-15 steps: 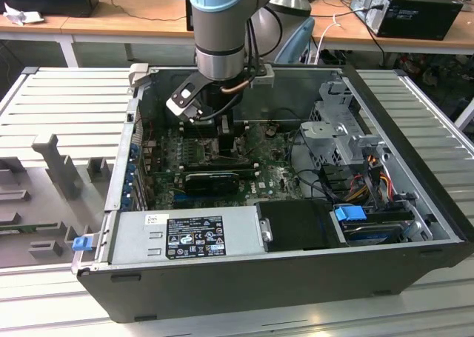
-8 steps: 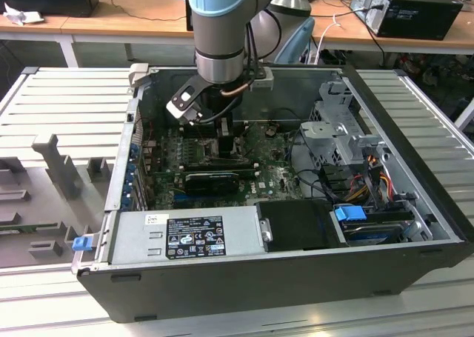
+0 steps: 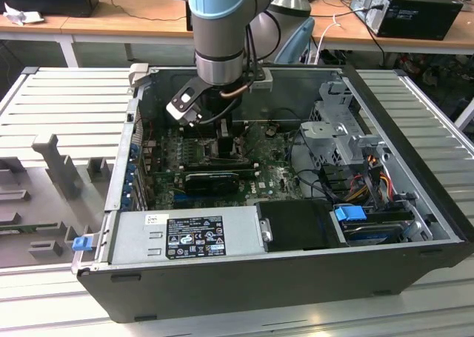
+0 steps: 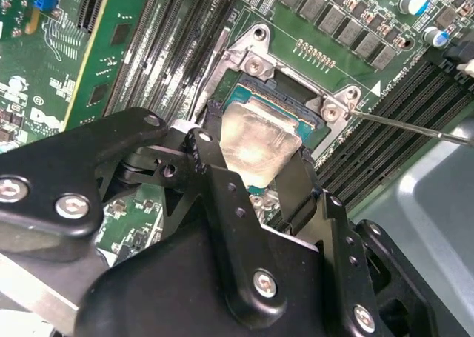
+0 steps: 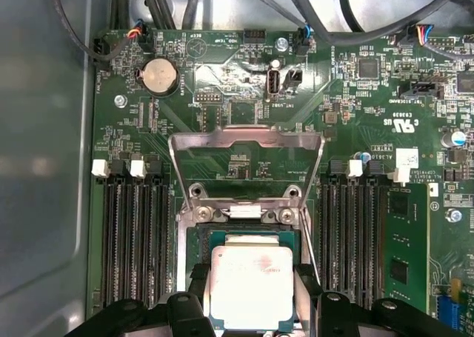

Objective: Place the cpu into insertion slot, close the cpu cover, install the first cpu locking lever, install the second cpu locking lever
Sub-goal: 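Place the cpu into insertion slot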

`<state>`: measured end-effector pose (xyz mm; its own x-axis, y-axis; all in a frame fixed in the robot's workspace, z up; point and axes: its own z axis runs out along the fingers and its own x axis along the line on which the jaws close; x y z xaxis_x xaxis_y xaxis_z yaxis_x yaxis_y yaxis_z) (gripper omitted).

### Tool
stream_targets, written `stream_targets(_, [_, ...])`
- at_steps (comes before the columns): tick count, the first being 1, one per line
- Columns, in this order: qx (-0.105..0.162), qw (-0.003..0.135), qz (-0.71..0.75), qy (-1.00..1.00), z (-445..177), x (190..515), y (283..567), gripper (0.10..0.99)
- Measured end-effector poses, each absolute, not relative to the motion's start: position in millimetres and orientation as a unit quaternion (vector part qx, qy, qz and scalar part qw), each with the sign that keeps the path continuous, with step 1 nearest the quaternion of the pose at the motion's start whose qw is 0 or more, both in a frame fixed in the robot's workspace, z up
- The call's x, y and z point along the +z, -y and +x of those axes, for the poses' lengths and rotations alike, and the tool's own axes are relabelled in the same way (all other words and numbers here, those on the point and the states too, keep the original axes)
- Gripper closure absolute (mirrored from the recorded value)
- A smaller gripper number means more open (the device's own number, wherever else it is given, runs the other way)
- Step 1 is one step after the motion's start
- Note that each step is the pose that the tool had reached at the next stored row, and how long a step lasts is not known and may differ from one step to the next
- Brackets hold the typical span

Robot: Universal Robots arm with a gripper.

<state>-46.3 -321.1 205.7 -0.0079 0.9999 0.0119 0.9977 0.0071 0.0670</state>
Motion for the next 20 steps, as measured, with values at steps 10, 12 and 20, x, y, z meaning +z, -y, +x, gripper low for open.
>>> stream_targets(10, [0.028, 0.019, 0.705, -0.708, -46.3, 200.2, 321.2, 0.549])
stream_targets(12, [0.028, 0.019, 0.705, -0.708, -46.2, 200.0, 321.1, 0.549])
stream_targets(20, [0.028, 0.019, 0.705, -0.708, -46.2, 199.4, 321.1, 0.537])
